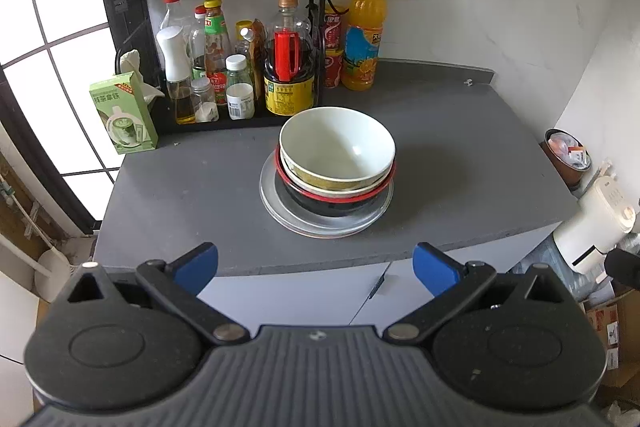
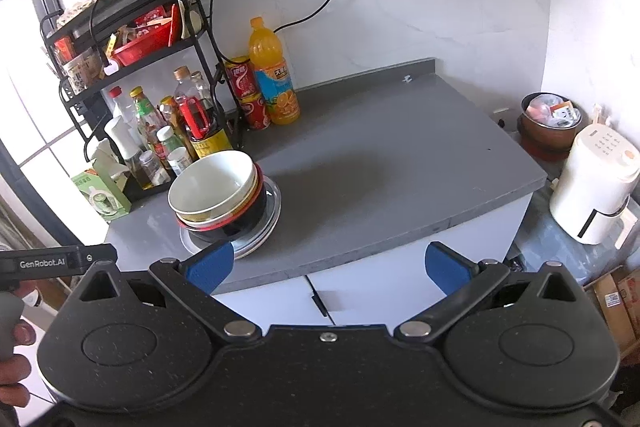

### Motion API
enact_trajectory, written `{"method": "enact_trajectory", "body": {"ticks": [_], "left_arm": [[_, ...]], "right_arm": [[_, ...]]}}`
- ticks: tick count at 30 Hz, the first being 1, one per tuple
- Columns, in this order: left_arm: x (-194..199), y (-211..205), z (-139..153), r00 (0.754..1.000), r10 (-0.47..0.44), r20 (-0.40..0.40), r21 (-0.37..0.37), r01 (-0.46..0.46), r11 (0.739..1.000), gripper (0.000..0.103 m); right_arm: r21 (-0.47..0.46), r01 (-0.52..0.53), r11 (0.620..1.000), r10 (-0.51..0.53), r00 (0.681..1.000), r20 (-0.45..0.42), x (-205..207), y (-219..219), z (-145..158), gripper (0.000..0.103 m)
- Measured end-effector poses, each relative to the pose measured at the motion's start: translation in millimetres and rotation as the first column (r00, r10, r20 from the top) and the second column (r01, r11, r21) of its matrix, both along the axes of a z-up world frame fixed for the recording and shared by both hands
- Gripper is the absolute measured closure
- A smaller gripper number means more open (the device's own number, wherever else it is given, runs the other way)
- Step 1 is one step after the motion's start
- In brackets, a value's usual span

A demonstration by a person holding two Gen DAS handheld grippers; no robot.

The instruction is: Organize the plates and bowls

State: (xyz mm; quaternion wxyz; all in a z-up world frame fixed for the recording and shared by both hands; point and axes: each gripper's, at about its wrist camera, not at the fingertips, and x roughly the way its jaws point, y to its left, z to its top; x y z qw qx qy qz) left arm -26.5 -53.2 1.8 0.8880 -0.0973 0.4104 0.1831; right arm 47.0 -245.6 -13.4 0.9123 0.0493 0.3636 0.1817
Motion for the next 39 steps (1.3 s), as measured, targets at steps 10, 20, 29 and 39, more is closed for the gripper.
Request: {"method": "enact_trajectory", "body": {"ticks": [10,20,29,39], "left_arm": [[-8.6,-10.9,8.1,0.999,-0.035,-0.007,0.050,0.035,0.998,0.000],[-20.4,-10.2,4.2,1.000,-0.004,-0.027,0.061,0.005,0.998,0.000],[-20.8,-11.5,1.9,0.999,0.023,-0.035,0.055,-0.021,0.998,0.000],[-19.2,-12.2,4.8,0.999,0.030,-0.024,0.044,-0.029,0.999,0.000]], "right_arm": [[-0.042,-0.054,0.998,0.053,0.998,-0.026,-13.4,8.3,-5.7,0.000],[-0.050,-0.080,0.996,0.077,0.996,-0.053,-12.9,5.2,-9.2,0.000],[-0.078,-0.096,0.992,0.092,0.995,-0.043,-1.3,5.8,-8.1,0.000],[-0.077,-0.092,0.993,0.090,0.996,-0.023,1.8,3.9,-5.6,0.000]]}}
